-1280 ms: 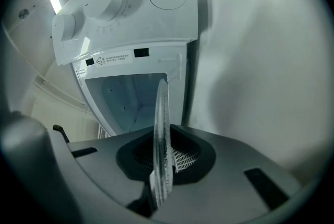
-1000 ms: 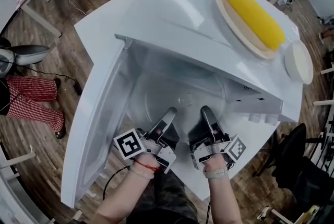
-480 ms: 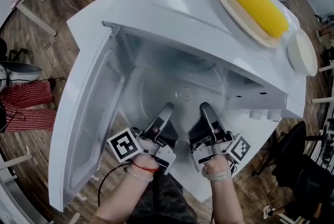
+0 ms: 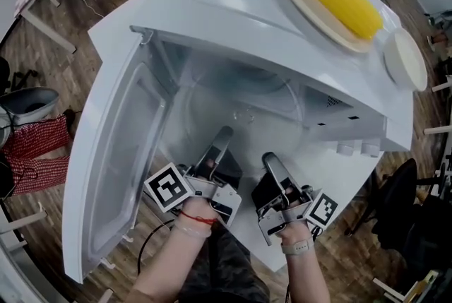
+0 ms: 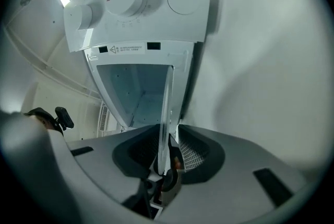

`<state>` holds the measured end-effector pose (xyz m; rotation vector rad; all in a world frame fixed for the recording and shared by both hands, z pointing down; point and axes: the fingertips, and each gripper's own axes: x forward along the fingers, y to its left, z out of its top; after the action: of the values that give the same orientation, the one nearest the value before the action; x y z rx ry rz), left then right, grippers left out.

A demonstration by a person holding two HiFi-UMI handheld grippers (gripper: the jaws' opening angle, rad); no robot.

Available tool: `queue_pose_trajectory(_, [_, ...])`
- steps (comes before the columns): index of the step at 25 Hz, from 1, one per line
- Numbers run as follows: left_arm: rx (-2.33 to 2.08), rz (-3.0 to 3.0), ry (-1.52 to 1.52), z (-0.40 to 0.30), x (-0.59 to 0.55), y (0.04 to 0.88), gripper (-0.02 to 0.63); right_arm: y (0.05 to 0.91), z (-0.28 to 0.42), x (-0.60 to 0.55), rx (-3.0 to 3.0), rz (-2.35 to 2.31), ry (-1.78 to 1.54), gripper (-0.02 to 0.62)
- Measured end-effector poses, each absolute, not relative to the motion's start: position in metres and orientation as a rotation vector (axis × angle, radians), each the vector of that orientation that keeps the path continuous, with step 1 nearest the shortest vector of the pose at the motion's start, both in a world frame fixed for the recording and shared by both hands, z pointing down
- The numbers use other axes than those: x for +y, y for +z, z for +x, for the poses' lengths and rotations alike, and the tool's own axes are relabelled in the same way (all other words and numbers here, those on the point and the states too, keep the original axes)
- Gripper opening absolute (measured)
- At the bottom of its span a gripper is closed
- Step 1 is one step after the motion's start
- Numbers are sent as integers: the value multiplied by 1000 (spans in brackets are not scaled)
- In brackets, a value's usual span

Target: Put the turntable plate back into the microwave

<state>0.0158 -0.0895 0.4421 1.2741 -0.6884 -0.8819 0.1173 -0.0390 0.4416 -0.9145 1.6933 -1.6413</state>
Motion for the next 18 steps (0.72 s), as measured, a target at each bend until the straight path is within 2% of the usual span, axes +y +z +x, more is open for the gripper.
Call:
queue_pose_trajectory(7, [-703, 1269, -882, 17, -90, 440, 32, 441, 99, -32, 1630, -832, -1700, 101])
queue_pose_trajectory(11, [-714, 1274, -885, 16, -91, 439, 32, 437, 96, -32, 1639, -812, -1687, 60])
queue_pose_trajectory(18, [-728, 1277, -885, 16, -95, 434, 32, 429, 98, -38, 1647, -792, -1647, 63])
